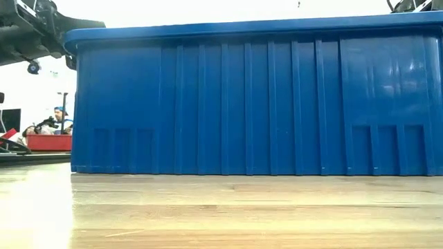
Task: Pick and place slides into bin
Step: Return to Home Position
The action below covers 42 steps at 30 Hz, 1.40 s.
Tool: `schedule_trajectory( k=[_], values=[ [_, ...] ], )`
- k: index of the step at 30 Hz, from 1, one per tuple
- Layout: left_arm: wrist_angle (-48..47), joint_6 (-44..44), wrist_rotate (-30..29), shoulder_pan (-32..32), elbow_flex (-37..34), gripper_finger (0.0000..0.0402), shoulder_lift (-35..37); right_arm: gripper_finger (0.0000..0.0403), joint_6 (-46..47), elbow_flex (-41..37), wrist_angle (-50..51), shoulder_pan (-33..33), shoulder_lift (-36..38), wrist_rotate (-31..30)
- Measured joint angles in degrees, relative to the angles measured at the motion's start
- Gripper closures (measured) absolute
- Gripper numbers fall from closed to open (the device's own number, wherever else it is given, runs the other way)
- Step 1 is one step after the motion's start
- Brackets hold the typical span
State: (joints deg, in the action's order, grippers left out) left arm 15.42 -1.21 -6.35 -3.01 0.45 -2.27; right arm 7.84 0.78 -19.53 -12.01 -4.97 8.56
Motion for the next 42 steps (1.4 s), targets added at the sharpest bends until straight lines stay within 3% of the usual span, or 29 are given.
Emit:
schedule_trajectory(
  k=[42],
  values=[
    [0.52,0.13,0.07,-0.04,-0.17,0.0402,-0.6,0.0394,-3.37,-0.37,-3.63,0.0,-0.07,0.37]
  ],
)
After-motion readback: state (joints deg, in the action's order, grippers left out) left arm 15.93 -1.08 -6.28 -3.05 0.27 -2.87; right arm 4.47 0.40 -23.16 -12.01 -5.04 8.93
